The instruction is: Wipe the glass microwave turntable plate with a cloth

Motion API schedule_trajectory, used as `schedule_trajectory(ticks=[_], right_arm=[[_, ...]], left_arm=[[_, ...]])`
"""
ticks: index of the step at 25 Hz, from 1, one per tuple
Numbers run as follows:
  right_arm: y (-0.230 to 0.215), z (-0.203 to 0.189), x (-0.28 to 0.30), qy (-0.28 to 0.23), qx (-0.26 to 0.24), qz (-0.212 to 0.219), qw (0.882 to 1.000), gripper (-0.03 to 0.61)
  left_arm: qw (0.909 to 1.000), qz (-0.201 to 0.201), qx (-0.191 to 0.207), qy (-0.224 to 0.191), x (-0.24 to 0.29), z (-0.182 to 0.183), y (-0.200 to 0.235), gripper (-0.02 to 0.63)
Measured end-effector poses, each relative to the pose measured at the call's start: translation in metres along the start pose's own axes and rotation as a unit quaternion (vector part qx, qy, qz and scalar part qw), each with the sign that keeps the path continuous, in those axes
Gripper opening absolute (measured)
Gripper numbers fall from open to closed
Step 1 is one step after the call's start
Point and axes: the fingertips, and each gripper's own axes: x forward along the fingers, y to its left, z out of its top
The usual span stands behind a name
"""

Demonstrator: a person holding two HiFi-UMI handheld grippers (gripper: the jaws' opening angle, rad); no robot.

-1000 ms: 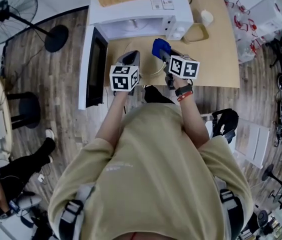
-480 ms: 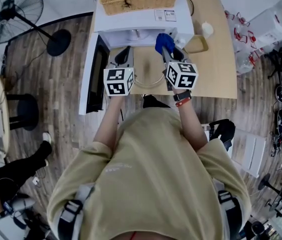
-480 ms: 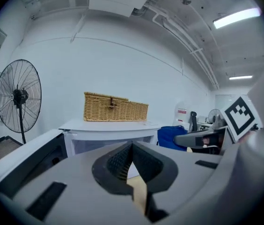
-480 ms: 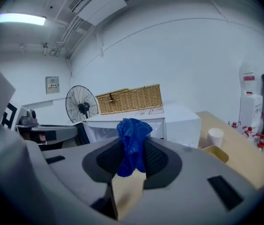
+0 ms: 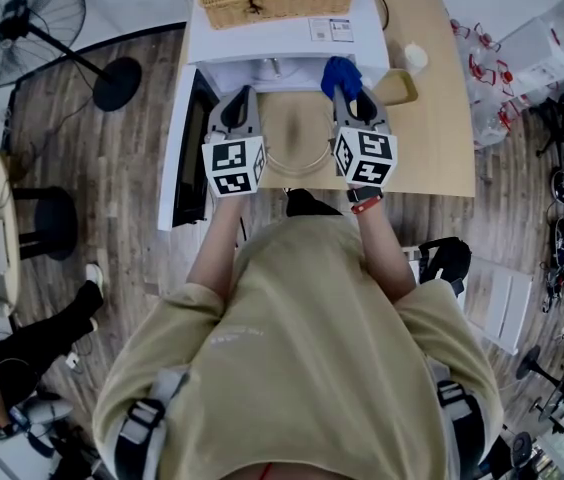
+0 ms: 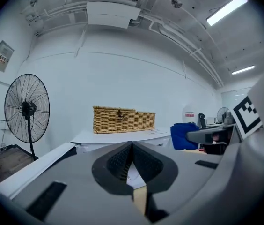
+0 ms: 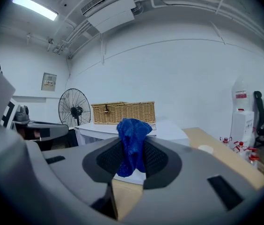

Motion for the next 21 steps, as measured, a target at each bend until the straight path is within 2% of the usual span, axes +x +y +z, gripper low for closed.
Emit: schedule_trajectory(ticks=[15,21], right_arm=[[0.004,-0.011,0.012,0.018,-0.005,0.016,1.0,0.12],[0.015,-0.012,0.028,0.033,-0.026,0.06,0.997,0.12]], left_arm=[[0.9996,-0.021,-0.004,0.017,0.003,-0.001,-0.005,0.009],[0.9995,-0.022,-0.002,0.022,0.006,-0.001,0.0,0.009]])
